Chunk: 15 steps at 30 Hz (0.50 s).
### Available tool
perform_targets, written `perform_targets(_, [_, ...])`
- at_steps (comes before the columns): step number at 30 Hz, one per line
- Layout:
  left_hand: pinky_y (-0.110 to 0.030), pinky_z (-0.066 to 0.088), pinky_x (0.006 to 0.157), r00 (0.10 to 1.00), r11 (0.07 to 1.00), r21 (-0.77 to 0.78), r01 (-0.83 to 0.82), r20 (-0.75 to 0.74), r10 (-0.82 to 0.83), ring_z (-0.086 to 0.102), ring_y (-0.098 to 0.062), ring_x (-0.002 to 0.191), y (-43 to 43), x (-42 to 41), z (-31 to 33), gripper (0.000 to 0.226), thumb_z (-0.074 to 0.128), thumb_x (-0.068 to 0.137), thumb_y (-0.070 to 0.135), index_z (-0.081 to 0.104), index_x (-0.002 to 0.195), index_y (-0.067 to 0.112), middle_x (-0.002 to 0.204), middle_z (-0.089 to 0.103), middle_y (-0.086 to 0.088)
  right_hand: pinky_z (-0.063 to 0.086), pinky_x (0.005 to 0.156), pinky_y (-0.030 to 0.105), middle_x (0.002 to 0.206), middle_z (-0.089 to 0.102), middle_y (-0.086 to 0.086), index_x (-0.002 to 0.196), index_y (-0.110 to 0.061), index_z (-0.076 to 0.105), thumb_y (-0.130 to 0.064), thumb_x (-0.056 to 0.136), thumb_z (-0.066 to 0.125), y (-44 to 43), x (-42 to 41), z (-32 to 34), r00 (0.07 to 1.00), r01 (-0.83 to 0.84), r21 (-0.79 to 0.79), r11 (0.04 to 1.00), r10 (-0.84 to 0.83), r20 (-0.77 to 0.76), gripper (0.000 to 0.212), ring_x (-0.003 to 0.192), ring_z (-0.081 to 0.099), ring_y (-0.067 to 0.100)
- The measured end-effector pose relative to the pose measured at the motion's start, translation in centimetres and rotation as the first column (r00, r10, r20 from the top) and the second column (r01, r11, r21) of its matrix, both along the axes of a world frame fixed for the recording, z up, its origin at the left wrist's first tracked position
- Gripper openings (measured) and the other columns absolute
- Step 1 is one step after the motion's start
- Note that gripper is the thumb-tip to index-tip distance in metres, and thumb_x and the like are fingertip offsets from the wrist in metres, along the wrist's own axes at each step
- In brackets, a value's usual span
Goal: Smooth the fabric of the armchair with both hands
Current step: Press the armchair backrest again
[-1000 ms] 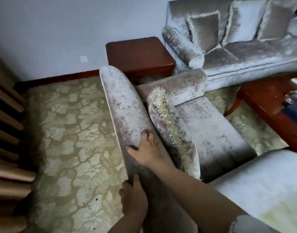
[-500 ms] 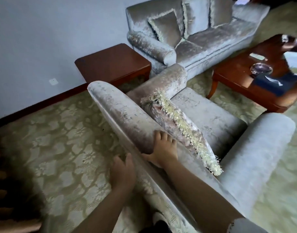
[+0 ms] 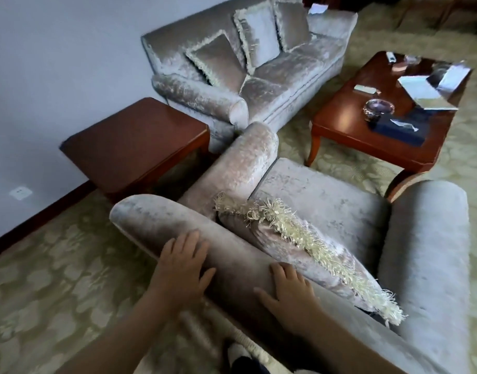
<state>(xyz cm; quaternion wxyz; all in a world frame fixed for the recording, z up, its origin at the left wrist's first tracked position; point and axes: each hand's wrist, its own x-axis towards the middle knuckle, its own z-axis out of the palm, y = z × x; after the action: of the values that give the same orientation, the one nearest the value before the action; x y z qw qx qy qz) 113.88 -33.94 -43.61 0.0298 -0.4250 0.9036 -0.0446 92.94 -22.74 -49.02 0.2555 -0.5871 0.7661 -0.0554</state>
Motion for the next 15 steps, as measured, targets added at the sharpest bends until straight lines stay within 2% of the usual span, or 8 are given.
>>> perform_targets(3, [-0.048, 0.043, 0.093, 0.994, 0.993, 0.073, -0.091, 0.071, 0.086, 0.053, -0.034, 0.117, -6.2, 2.2, 1.4, 0.069, 0.026, 0.082, 0.055, 0.06, 0.119, 0.008, 0.124, 0.058, -0.016, 0.029, 0.109, 0.044, 0.143, 0.037, 0.007, 0.14, -0.02, 0.031, -0.068, 0.087, 0.033, -5.2, 3.7, 0.6, 0.999, 0.022, -0.018, 1.0, -0.022, 0.033, 0.072, 0.132, 0.037, 0.028])
perform_targets(5, [-0.044, 0.032, 0.103, 0.985, 0.975, 0.153, -0.16, 0.095, 0.147, 0.04, -0.026, 0.127, -9.6, 3.6, 0.9, 0.066, 0.02, 0.089, 0.058, 0.048, 0.13, 0.016, 0.136, 0.047, -0.008, 0.028, 0.11, 0.043, 0.141, 0.039, 0.007, 0.138, -0.019, 0.034, -0.065, 0.088, 0.033, -7.7, 6.0, 0.9, 1.0, 0.005, -0.019, 1.0, -0.005, 0.022, 0.068, 0.132, 0.037, 0.027])
perform_targets(7, [-0.041, 0.025, 0.108, 0.985, 0.966, 0.21, -0.149, 0.113, 0.128, 0.031, -0.021, 0.132, -12.7, 4.7, -0.3, 0.061, 0.024, 0.091, 0.059, 0.037, 0.138, 0.021, 0.144, 0.036, -0.003, 0.03, 0.108, 0.043, 0.138, 0.043, 0.008, 0.134, -0.019, 0.038, -0.066, 0.087, 0.032, -9.4, 7.0, 1.1, 1.0, 0.002, -0.009, 1.0, -0.002, -0.01, 0.066, 0.129, 0.04, 0.028])
perform_targets(9, [-0.044, 0.018, 0.111, 0.985, 0.96, 0.246, -0.135, 0.138, 0.103, 0.024, -0.021, 0.137, -14.7, 5.2, -1.3, 0.071, 0.019, 0.086, 0.066, 0.03, 0.142, 0.024, 0.149, 0.029, 0.0, 0.033, 0.105, 0.041, 0.134, 0.046, 0.007, 0.13, -0.02, 0.042, -0.068, 0.084, 0.031, -10.2, 6.8, 1.2, 0.999, 0.033, -0.001, 0.999, -0.033, -0.021, 0.067, 0.125, 0.044, 0.028])
perform_targets(11, [-0.046, 0.012, 0.111, 0.991, 0.961, 0.25, -0.118, 0.092, 0.098, 0.025, -0.02, 0.137, -16.0, 5.5, -2.4, 0.085, 0.009, 0.074, 0.071, 0.035, 0.141, 0.026, 0.148, 0.033, 0.003, 0.035, 0.104, 0.039, 0.132, 0.048, 0.005, 0.128, -0.022, 0.044, -0.072, 0.081, 0.028, -10.2, 6.7, 1.0, 0.998, 0.061, -0.002, 0.998, -0.061, -0.014, 0.07, 0.124, 0.046, 0.027])
perform_targets(15, [-0.048, 0.018, 0.11, 1.0, 0.977, 0.21, 0.028, -0.005, -0.028, 0.039, -0.017, 0.131, -17.4, 5.3, -3.5, 0.09, 0.006, 0.069, 0.072, 0.048, 0.133, 0.026, 0.14, 0.047, 0.007, 0.037, 0.102, 0.036, 0.133, 0.05, 0.001, 0.126, -0.026, 0.047, -0.076, 0.078, 0.022, -10.3, 7.0, 1.0, 0.986, 0.169, -0.031, 0.985, -0.169, -0.001, 0.074, 0.123, 0.049, 0.026])
